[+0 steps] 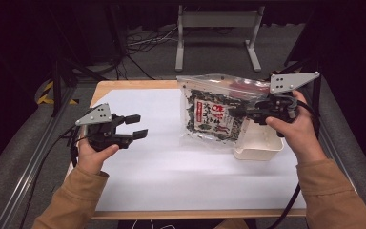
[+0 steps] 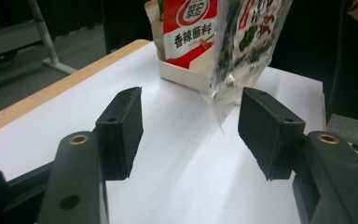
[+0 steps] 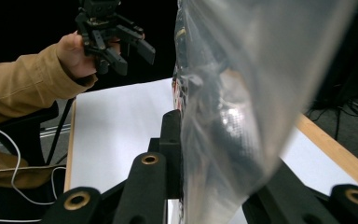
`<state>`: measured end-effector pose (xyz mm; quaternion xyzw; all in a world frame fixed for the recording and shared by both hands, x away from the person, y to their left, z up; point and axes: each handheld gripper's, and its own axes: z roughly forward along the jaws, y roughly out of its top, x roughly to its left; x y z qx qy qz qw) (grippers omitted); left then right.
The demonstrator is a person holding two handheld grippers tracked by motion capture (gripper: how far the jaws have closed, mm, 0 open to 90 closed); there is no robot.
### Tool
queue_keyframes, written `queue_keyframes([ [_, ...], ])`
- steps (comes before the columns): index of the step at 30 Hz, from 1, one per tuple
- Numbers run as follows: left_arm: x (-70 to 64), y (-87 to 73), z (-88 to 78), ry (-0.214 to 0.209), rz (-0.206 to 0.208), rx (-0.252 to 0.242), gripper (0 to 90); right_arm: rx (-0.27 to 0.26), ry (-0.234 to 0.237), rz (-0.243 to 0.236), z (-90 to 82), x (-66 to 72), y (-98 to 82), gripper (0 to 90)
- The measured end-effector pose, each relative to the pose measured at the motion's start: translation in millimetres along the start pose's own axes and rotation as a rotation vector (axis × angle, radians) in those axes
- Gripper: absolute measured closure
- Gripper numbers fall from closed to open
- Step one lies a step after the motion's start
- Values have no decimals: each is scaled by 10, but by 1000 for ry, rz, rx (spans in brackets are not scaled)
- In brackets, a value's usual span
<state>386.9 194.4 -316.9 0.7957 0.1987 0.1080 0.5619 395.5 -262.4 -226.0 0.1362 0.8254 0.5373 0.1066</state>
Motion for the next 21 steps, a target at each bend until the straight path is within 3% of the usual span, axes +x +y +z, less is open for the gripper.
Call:
queue_keyframes([
  [21, 100, -243, -39, 39, -34, 28, 372, -18, -134, 25, -431, -107, -35, 751],
])
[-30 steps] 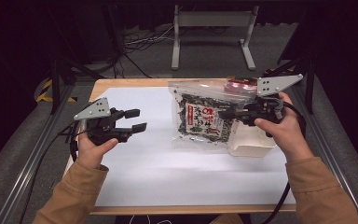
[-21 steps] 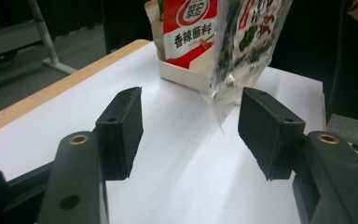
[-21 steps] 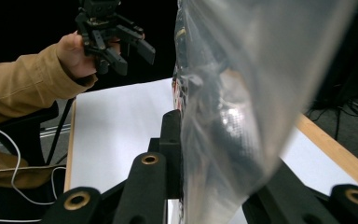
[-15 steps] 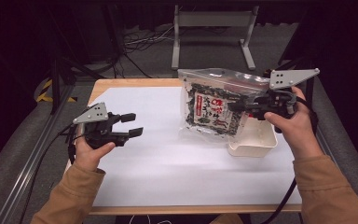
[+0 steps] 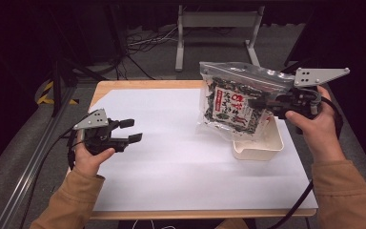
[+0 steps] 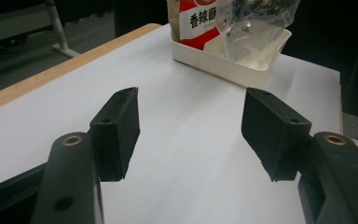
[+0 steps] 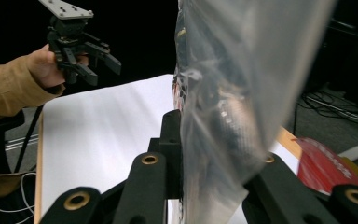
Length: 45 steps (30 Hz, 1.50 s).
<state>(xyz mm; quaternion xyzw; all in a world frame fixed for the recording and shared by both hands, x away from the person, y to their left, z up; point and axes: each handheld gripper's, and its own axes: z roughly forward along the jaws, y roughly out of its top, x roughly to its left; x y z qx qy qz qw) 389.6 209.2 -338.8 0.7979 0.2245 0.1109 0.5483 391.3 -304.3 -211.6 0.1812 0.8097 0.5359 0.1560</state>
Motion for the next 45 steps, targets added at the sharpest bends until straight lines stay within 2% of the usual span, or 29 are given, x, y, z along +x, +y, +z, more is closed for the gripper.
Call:
queue_keyframes([
  [6, 30, -59, 5, 13, -4, 3, 357, 3, -52, -2, -83, -53, -55, 751],
  [11, 57, -104, -5, 21, -23, -1, 355, 8, -97, 20, -146, -114, -133, 751],
  [19, 90, -129, 5, 29, -17, -4, 352, 9, -165, 60, -231, -187, -271, 751],
  [30, 90, -156, -39, 40, -34, -8, 347, 87, -268, 92, -221, -270, -451, 750],
  [39, 88, -158, -15, 34, -29, 2, 343, 88, -301, 116, -242, -286, -546, 750],
  [45, 81, -154, 0, 27, -34, 5, 341, 117, -313, 125, -224, -275, -626, 751],
])
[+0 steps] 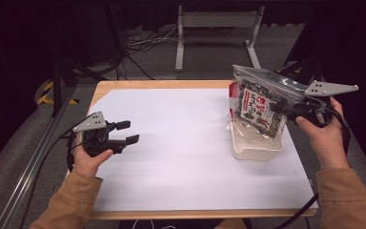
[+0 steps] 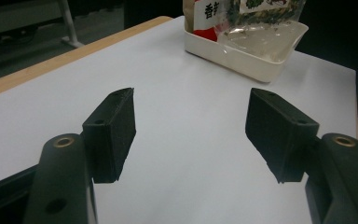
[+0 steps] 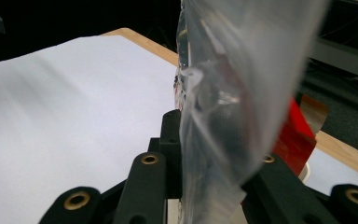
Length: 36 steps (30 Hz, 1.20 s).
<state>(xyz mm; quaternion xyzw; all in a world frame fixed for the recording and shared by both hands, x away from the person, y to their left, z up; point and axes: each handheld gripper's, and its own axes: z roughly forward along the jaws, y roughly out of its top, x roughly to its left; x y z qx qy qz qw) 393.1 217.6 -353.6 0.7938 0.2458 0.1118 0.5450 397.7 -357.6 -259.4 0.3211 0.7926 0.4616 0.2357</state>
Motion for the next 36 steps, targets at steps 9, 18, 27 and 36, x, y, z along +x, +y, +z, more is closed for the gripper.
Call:
queue_keyframes([
  [9, -10, -1, 14, -3, 6, 6, 338, 15, -22, 1, 50, 49, -101, 751],
  [18, -10, -1, 14, -4, 5, 7, 338, 24, -29, 9, 110, 51, -213, 751],
  [27, -4, -8, 26, -4, 3, 8, 338, 26, -27, 38, 156, 20, -300, 751],
  [36, -19, -7, 28, -7, 4, 14, 338, 46, -34, 81, 246, 6, -435, 751],
])
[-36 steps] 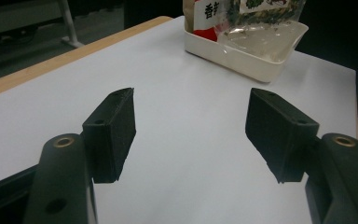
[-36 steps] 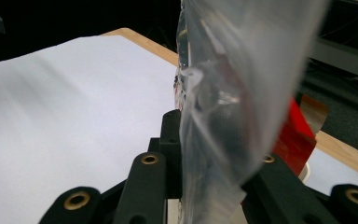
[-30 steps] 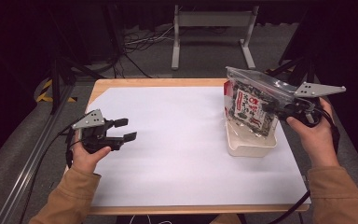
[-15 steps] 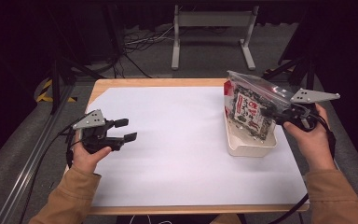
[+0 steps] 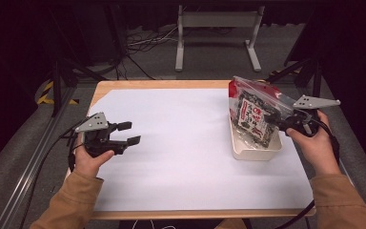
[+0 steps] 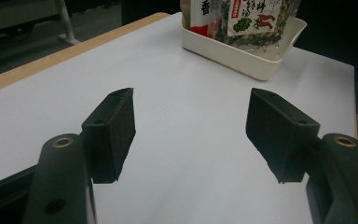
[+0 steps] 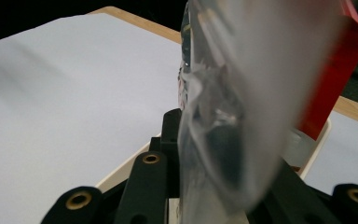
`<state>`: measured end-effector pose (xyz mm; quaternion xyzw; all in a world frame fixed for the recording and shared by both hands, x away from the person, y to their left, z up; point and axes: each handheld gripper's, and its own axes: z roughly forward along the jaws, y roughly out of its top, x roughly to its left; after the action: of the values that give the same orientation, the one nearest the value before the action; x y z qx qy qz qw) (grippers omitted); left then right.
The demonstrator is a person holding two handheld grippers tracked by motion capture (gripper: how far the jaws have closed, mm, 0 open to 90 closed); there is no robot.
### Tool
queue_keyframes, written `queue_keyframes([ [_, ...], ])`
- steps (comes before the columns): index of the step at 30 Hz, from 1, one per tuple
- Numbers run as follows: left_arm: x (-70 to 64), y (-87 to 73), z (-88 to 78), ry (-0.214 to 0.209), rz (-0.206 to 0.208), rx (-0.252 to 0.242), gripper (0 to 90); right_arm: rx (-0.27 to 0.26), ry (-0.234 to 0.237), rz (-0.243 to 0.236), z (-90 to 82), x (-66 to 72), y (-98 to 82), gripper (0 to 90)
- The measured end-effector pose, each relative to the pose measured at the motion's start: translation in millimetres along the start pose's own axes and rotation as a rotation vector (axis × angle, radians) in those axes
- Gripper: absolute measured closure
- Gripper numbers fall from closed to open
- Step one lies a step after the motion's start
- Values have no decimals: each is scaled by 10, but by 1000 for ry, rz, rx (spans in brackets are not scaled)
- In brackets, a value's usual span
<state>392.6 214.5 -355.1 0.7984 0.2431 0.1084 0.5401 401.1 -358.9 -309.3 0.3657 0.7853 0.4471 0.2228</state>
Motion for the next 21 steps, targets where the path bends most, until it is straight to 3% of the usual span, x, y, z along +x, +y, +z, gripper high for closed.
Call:
queue_keyframes([
  [10, 2, 3, 5, 2, 5, -1, 338, -23, -5, 7, -10, -11, -54, 750],
  [15, 7, -3, -14, 7, 0, -1, 336, -50, 0, 42, -11, -54, -42, 735],
  [19, 24, -16, -39, 14, 5, -4, 334, -68, -21, 57, -26, -82, -54, 624],
  [21, 14, -30, -47, 12, -9, 0, 331, -95, -32, 70, -45, -81, -68, 509],
])
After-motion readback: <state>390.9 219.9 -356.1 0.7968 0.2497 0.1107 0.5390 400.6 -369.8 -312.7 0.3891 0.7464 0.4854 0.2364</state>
